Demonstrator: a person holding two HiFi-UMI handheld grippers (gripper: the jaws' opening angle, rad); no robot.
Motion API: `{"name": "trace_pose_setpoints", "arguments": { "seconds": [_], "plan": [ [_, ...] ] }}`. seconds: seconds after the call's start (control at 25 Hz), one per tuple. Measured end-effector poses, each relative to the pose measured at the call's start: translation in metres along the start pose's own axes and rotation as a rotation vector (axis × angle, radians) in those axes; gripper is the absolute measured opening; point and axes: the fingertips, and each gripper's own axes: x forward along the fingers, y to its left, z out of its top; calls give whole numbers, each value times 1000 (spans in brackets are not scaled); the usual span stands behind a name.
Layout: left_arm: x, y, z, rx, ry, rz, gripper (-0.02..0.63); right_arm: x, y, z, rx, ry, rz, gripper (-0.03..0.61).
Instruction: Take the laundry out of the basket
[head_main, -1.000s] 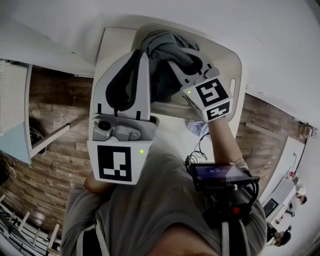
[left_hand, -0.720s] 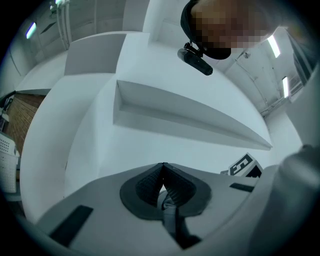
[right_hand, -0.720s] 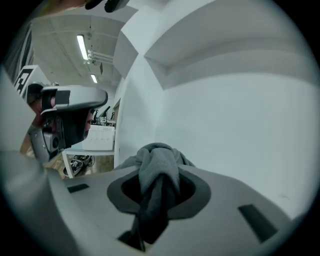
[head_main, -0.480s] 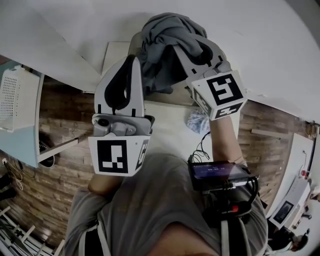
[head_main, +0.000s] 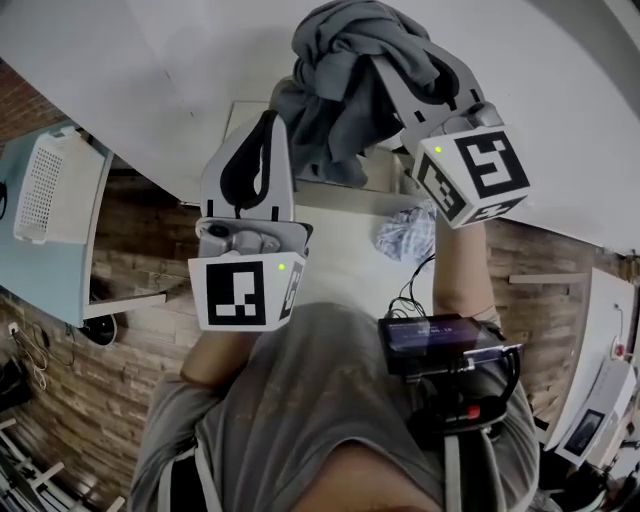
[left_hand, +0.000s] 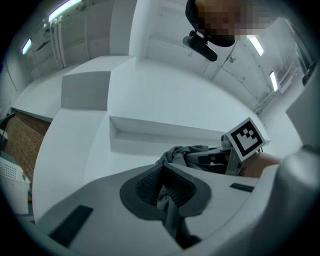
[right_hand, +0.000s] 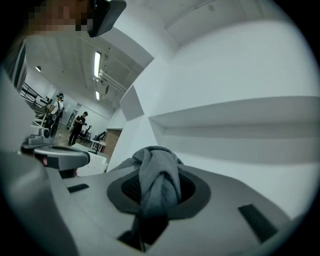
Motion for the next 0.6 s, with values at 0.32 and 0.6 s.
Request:
{"name": "trace_pose_setpoints", "arguments": {
  "seconds": [0.32, 0.6],
  "plan": [
    [-45, -4, 26, 25, -19, 51, 8, -44, 3, 78, -23, -130, -38, 87],
    [-78, -4, 33, -1, -36, 40, 8, -84, 20, 127, -70, -178, -84, 89]
  ]
}}
